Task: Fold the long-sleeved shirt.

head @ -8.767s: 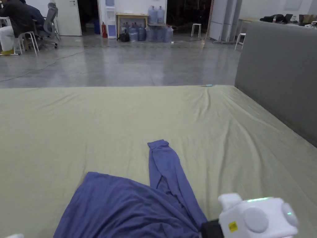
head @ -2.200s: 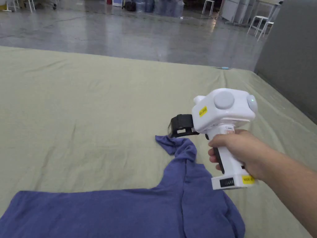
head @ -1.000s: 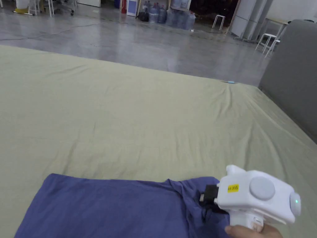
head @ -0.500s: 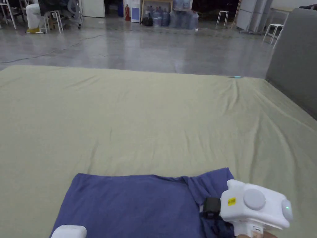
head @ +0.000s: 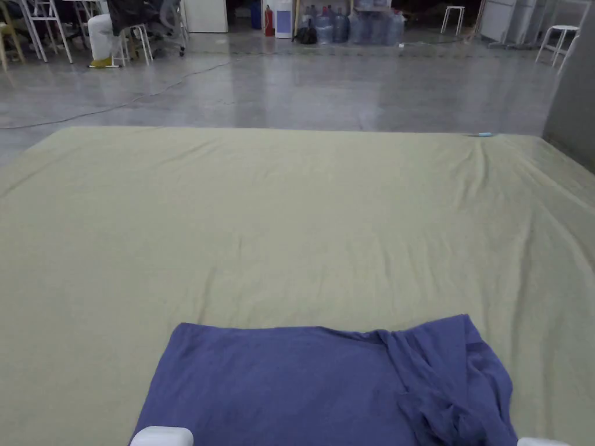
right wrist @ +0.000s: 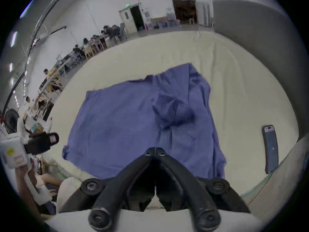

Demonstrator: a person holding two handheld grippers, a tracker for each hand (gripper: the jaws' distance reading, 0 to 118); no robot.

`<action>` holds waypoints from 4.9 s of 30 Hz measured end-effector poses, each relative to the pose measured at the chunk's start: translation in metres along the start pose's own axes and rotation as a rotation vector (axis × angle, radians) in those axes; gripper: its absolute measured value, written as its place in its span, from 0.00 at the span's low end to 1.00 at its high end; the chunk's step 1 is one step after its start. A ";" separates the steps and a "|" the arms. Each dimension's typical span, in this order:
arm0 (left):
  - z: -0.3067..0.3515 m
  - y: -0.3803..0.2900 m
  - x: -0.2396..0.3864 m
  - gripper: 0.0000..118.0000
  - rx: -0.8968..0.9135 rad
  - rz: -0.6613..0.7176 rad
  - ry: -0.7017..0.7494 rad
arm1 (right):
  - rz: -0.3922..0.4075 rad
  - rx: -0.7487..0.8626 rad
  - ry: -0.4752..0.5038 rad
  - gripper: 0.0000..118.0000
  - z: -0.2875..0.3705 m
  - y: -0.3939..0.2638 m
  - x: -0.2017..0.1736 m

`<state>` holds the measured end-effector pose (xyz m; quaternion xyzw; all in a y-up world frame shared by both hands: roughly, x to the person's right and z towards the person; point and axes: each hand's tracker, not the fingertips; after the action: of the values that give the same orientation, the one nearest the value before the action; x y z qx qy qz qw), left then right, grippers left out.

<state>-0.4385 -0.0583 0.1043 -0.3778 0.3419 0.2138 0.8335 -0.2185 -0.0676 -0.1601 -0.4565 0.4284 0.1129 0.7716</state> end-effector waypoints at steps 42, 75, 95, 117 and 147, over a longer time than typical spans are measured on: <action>-0.216 0.206 -0.100 0.00 -0.232 -0.097 0.130 | -0.295 -0.446 -0.190 0.49 -0.242 0.286 0.094; -0.041 -0.005 -0.110 0.00 -0.300 -0.151 0.021 | 0.321 -0.298 0.001 0.07 -0.011 0.013 0.079; 0.020 -0.013 -0.106 0.97 -0.081 0.080 -0.046 | 0.103 -0.059 0.160 0.84 0.070 0.044 0.067; -0.098 -0.041 -0.213 1.00 -0.258 0.628 -0.657 | -0.066 -0.149 0.543 0.00 0.020 0.010 0.040; -0.078 -0.036 -0.249 0.00 -0.102 0.874 -1.028 | -0.130 -0.181 0.558 0.00 0.000 0.008 0.021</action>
<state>-0.6161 -0.1655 0.2663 -0.0939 0.0130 0.6995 0.7084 -0.2100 -0.0677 -0.1806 -0.5634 0.5819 -0.0290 0.5858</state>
